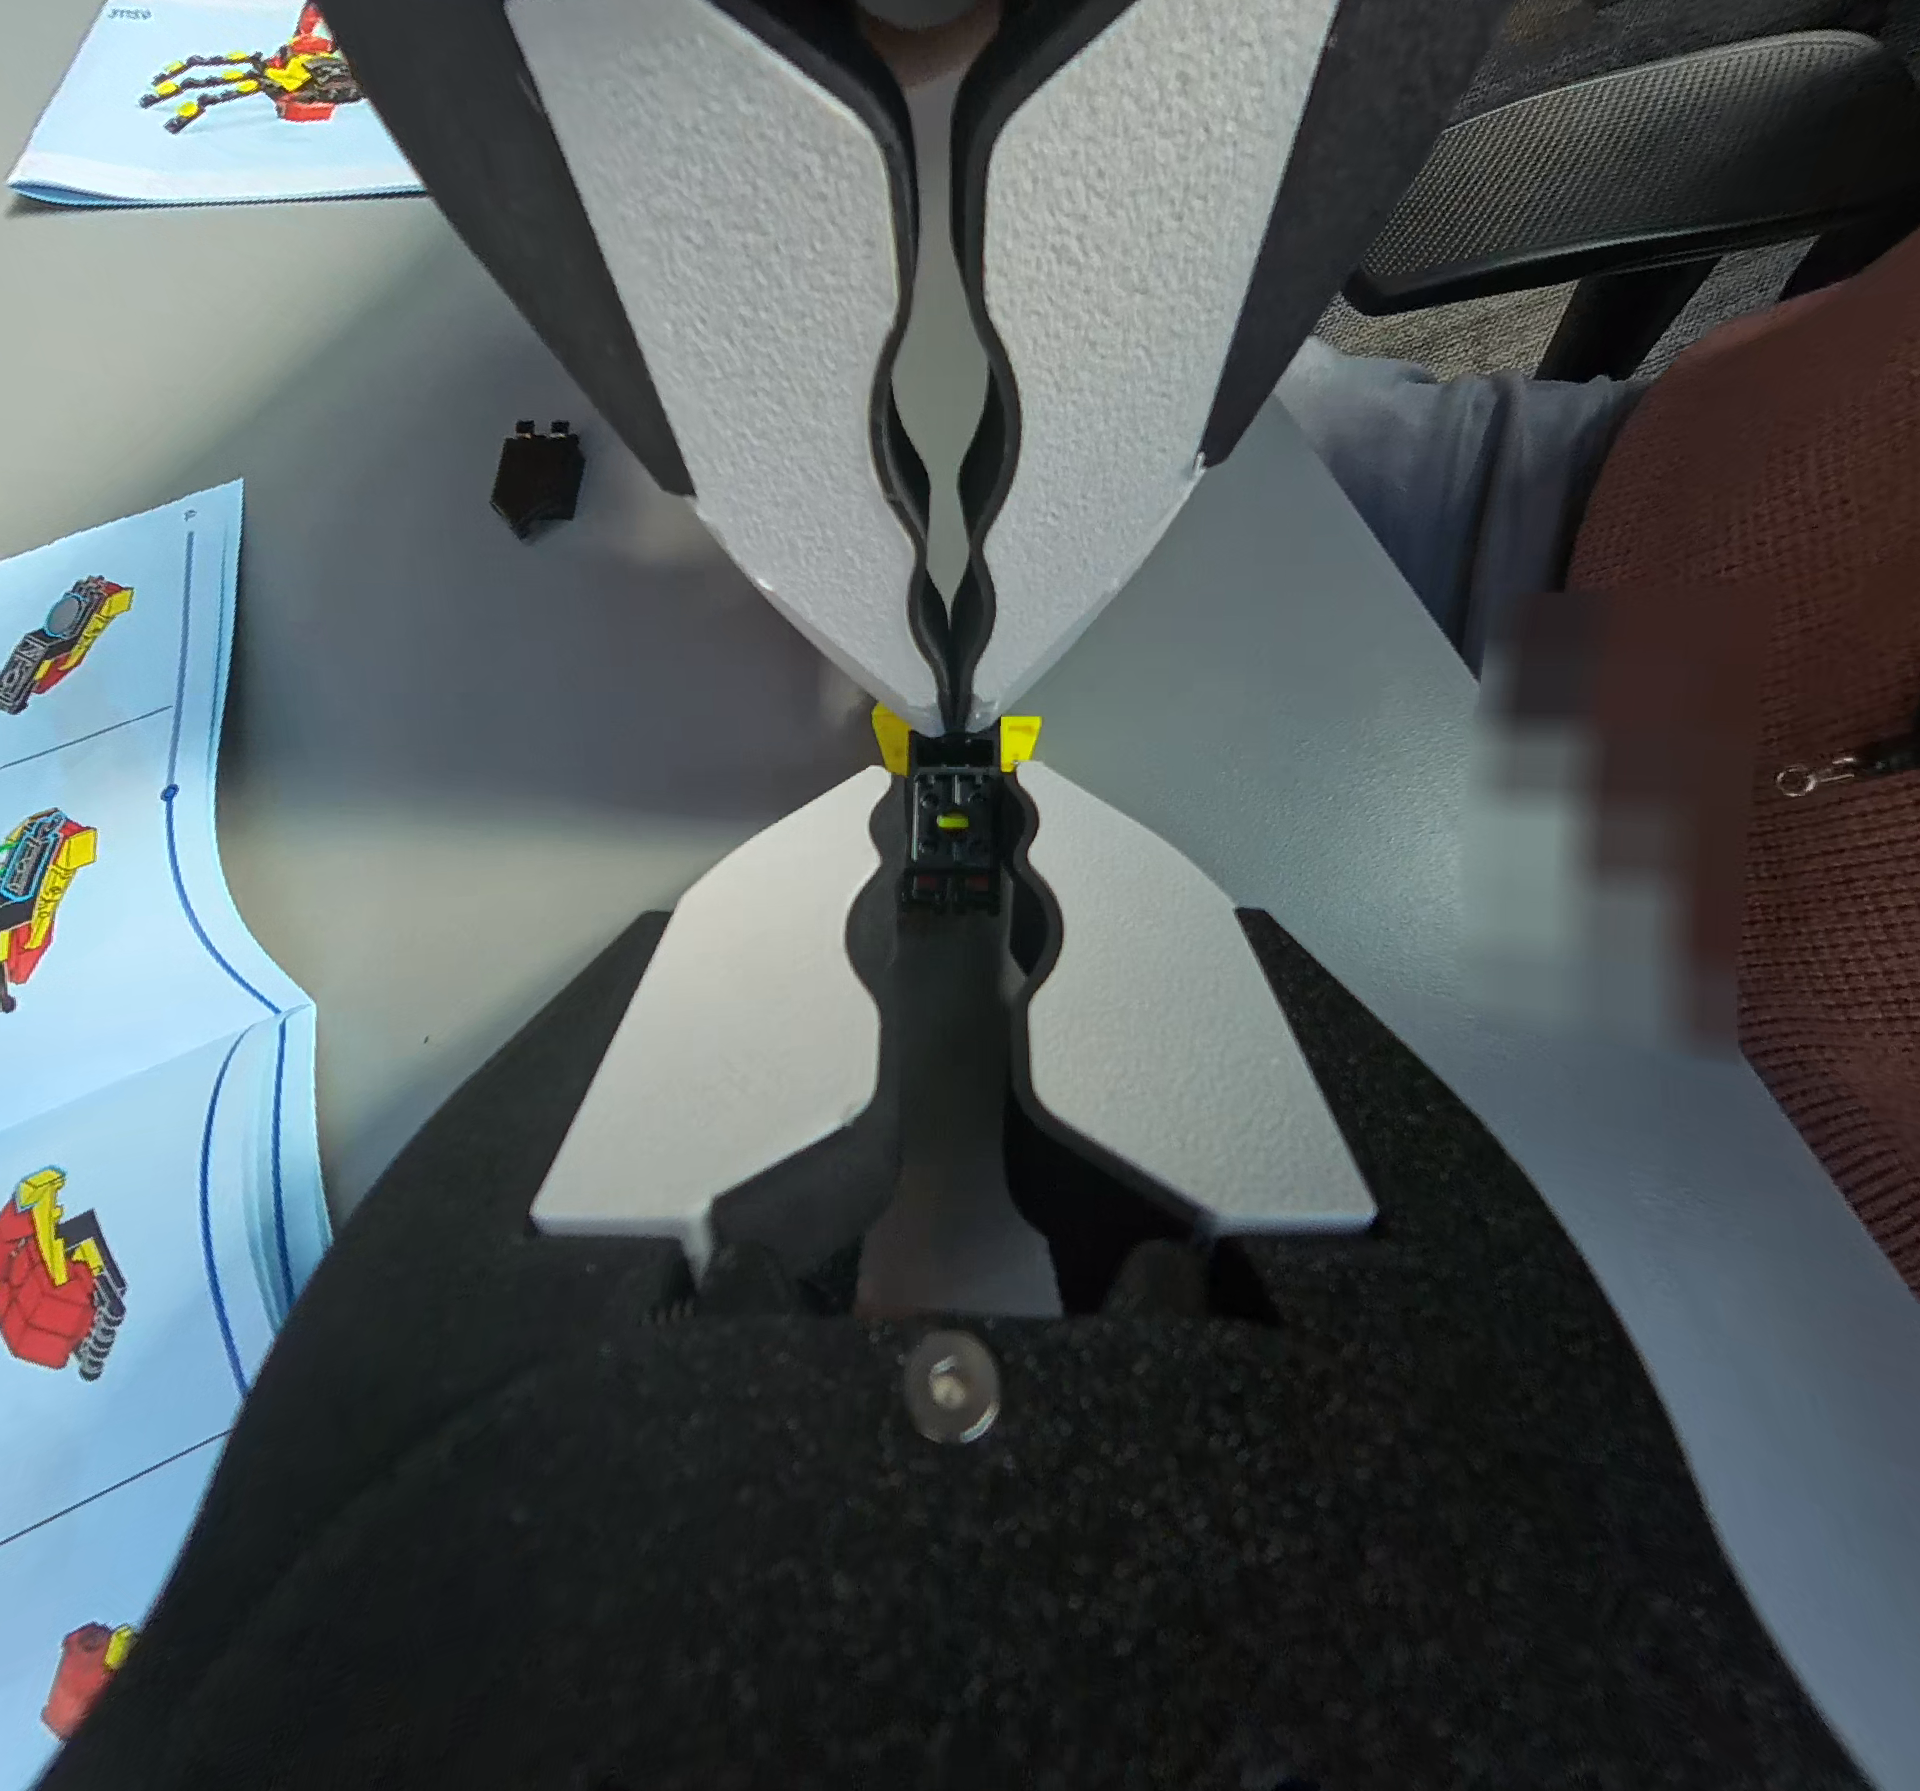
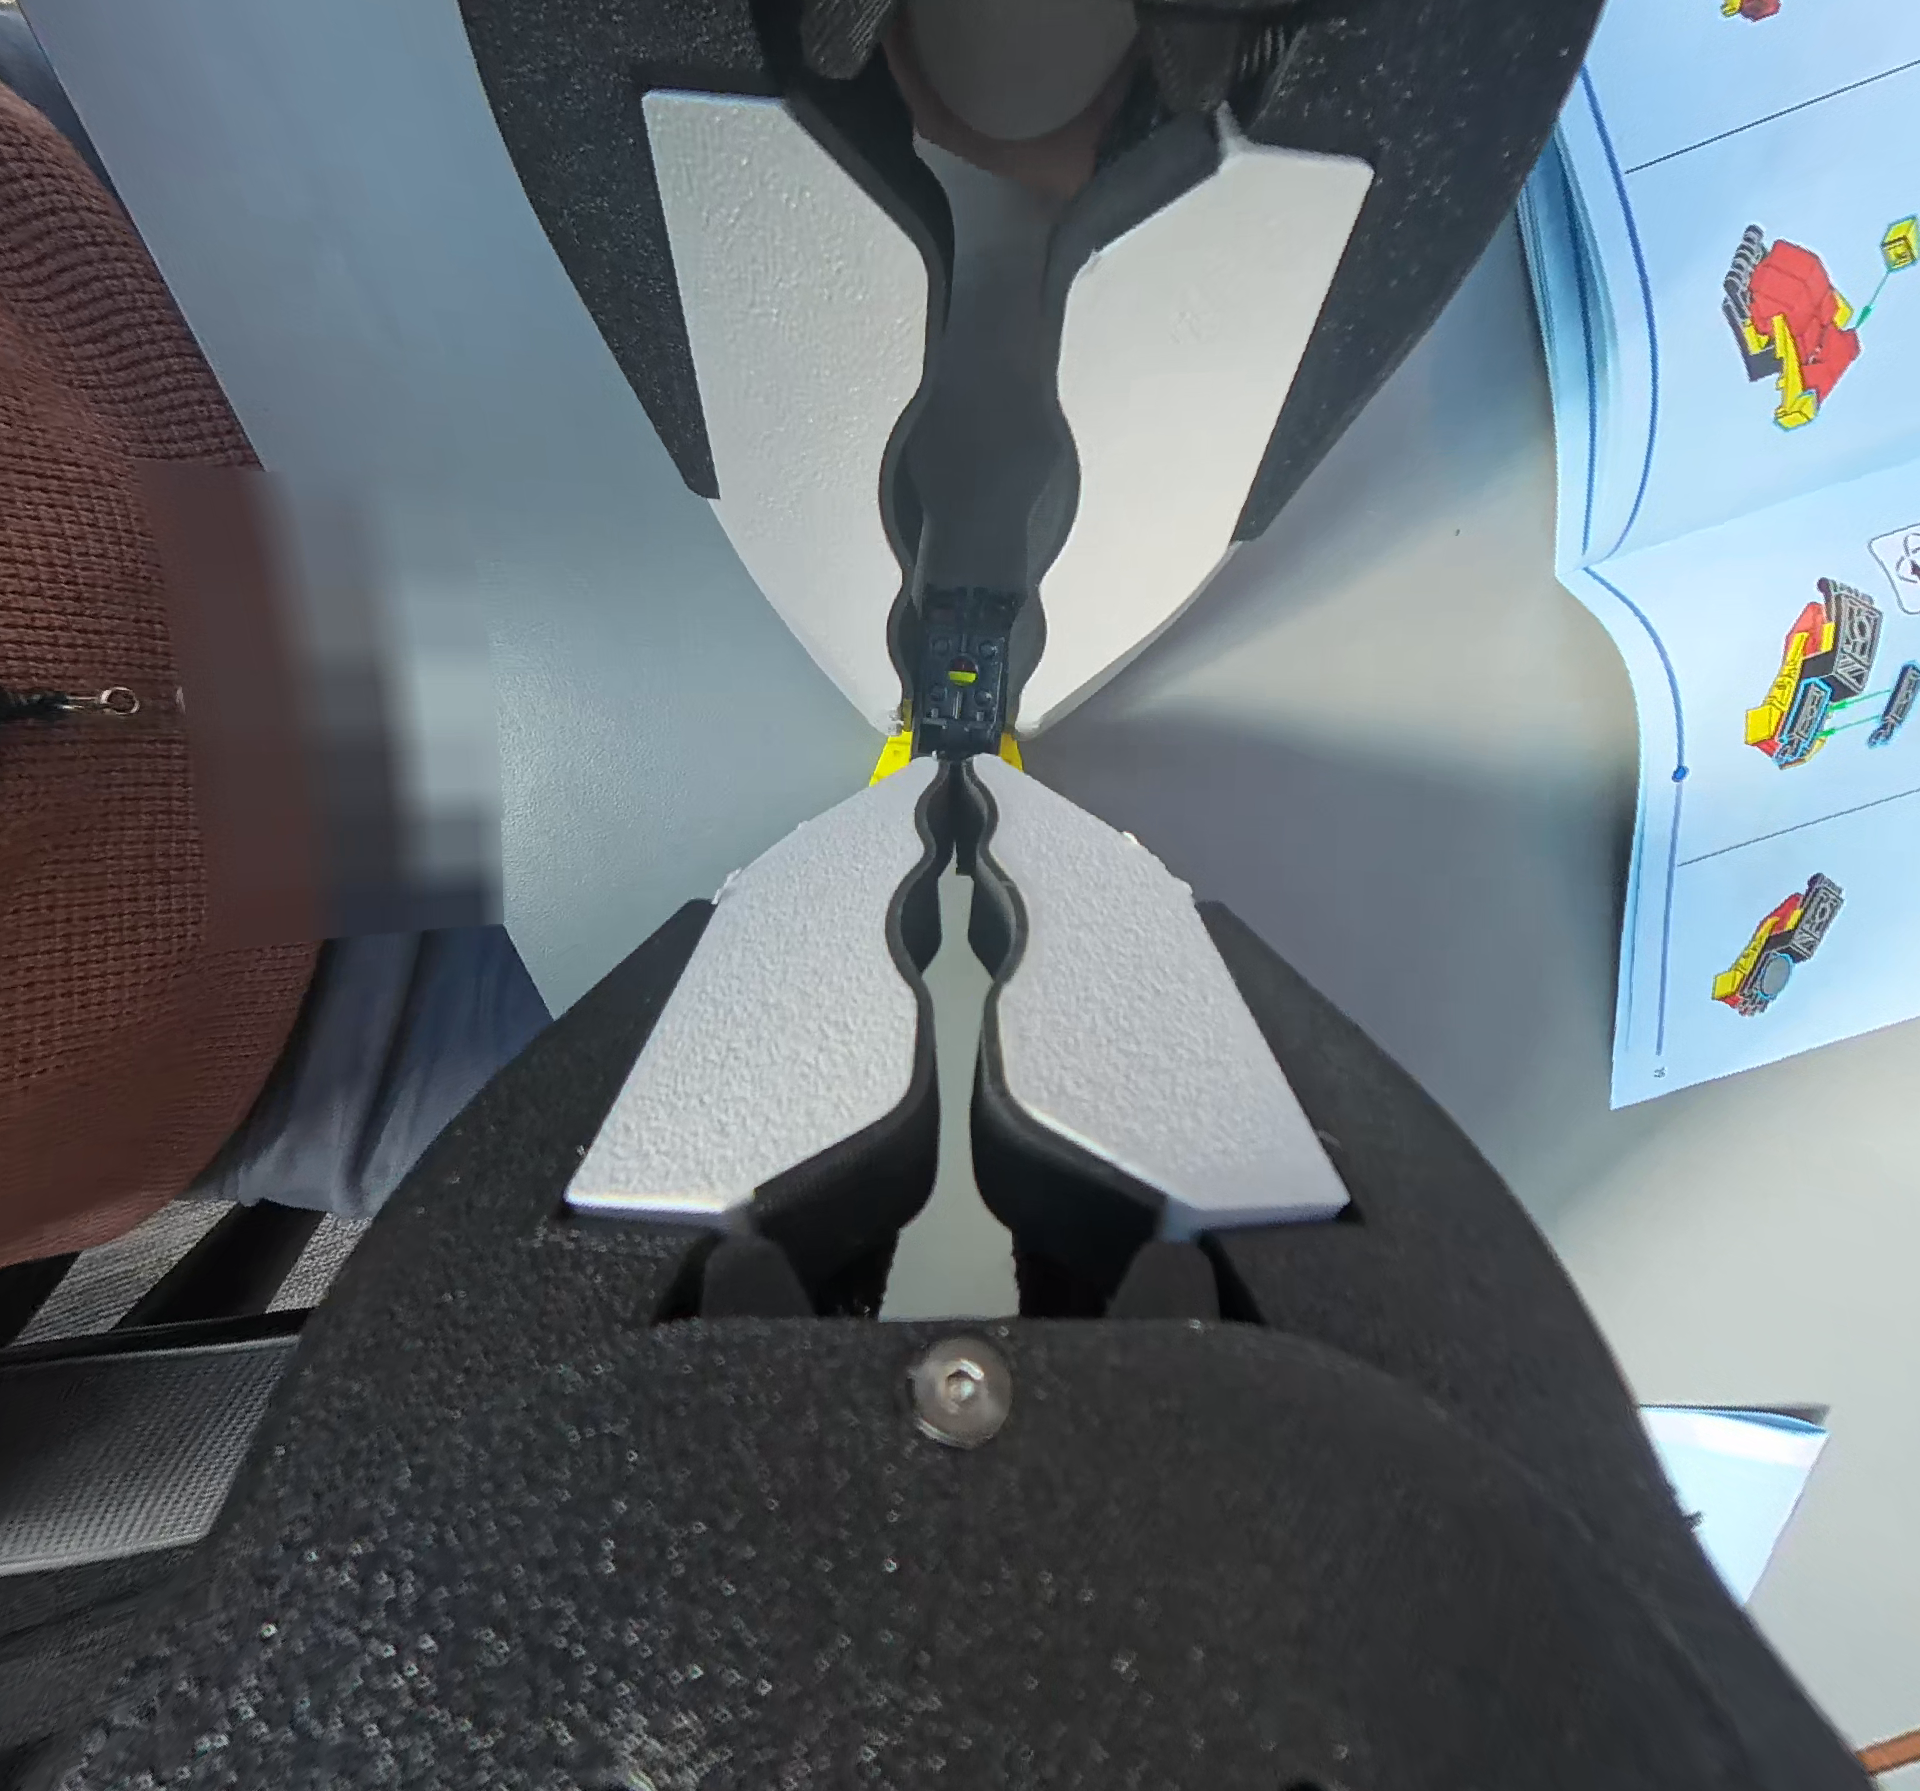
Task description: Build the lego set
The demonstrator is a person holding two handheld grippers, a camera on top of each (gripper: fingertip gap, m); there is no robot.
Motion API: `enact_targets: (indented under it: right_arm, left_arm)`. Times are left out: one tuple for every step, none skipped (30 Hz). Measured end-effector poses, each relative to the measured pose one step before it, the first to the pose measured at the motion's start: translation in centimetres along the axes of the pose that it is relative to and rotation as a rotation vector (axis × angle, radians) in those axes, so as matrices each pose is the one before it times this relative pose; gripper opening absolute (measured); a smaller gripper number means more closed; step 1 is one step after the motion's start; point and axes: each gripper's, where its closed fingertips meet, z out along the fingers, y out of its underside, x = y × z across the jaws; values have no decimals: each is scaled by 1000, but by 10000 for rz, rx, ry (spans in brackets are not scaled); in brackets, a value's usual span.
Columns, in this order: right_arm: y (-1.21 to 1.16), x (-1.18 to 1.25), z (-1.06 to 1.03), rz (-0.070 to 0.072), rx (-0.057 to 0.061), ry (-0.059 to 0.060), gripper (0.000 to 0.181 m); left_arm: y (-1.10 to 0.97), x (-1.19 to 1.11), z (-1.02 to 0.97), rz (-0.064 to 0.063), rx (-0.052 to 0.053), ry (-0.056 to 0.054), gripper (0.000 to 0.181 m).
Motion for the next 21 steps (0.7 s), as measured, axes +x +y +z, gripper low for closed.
enact_targets:
  right_arm:
    - [-97, 78, -3, 95, 55, -17, 0]
    - [-163, 590, -75, 108, 156, 404, 0]
    - [-73, 303, -399, 150, 167, 196, 0]
    - [-135, -24, -668, 291, 321, -99, 0]
    - [-63, 55, -655, 387, 453, -88, 0]
    - [12, 339, -541, 581, 626, 63, 0]
    - [196, 338, -433, 794, 639, -1, 0]
    - [370, 646, -459, 876, 599, 127, 1]
    - [163, 920, -608, 753, 767, 321, 2]
    - [-170, 611, -795, 396, 933, 220, 4]
    - [-472, 252, -937, -153, 1018, 202, 5]
    - [-772, 104, -1001, -706, 1135, 403, 7]
    - [-688, -219, -867, -952, 911, 355, 9]
    - [-299, -482, -455, -942, 418, 216, 10]
    - [4, -687, -73, -791, 40, 0, 12]
    - [-257, -739, 96, -830, 138, -24, 18]
    - [-599, -361, 105, -1029, 317, 265, 22]
    - [-697, -207, 90, -1210, 326, 327, 24]
    - [-569, -191, 224, -891, 239, 151, 26]
    - [-446, 36, 248, -484, 150, 99, 30]
    - [-424, 327, 167, -334, 230, 172, 29]
  left_arm:
    - [30, -25, -27, -60, 3, 50, 17]
    - [-5, -11, -2, -37, -2, 40, 17]
    - [-2, 6, 0, 17, 1, -2, 17]
    - [3, 0, -5, -1, 3, 0, 17]
    - [-8, 3, 1, -26, -4, 19, 17]
    - [7, -5, -14, -40, -6, 29, 17]
    - [12, 2, -35, -118, -2, 69, 17]
    - [-13, 22, -77, -257, 22, 158, 17]
    - [-98, -45, -163, -335, 109, 162, 17]
    - [-383, 0, -290, -449, 312, 233, 17]
    - [-681, 135, -431, -592, 511, 374, 17]
    - [-833, 167, -532, -619, 575, 433, 17]
    - [-955, 181, -591, -642, 615, 481, 17]
    - [-1090, 325, -593, -654, 680, 608, 17]
    - [-1107, 432, -481, -653, 653, 671, 17]
    - [-914, 532, -315, -585, 478, 695, 17]
    - [-626, 601, -147, -434, 251, 635, 17]
    - [-326, 389, -2, -283, 36, 393, 17]
    - [-113, 185, 76, -173, -114, 212, 17]
    - [-18, 156, 92, -161, -158, 195, 17]
    - [-65, 124, 63, -158, -119, 172, 17]
